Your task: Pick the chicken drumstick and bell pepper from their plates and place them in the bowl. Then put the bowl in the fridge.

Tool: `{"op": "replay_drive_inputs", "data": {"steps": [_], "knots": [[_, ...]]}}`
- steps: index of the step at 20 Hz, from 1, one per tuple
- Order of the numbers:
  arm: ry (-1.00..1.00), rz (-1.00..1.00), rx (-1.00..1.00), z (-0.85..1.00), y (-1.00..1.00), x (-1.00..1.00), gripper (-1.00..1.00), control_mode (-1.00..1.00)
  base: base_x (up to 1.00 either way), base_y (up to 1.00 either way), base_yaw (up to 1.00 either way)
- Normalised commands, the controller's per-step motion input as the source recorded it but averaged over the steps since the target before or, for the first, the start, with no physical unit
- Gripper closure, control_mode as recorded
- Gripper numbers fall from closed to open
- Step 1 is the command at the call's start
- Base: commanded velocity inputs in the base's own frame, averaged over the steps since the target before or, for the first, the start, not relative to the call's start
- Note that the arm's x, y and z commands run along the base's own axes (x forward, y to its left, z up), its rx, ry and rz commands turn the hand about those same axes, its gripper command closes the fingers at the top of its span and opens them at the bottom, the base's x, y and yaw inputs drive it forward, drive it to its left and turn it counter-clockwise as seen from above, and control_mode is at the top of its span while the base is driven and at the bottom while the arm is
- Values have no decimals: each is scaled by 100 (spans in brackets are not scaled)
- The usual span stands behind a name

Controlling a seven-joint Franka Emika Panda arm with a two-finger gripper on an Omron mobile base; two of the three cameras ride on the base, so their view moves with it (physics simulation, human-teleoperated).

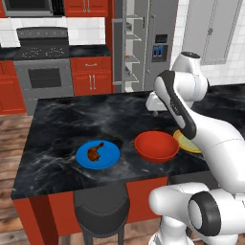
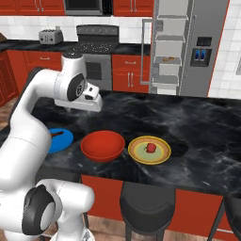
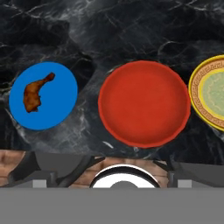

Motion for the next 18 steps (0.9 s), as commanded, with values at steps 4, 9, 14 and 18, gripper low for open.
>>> {"op": "replay_drive_inputs", "data": {"steps": [4, 9, 14, 18], "knots": [[-1, -1, 2, -13, 49, -2, -100, -100, 0, 0, 0], [0, -6, 4, -7, 73, 15, -100, -100, 0, 0, 0], [0, -12, 11, -12, 59, 23, -100, -100, 0, 0, 0], [1, -18, 9, -17, 47, 35, -100, -100, 0, 0, 0]]}}
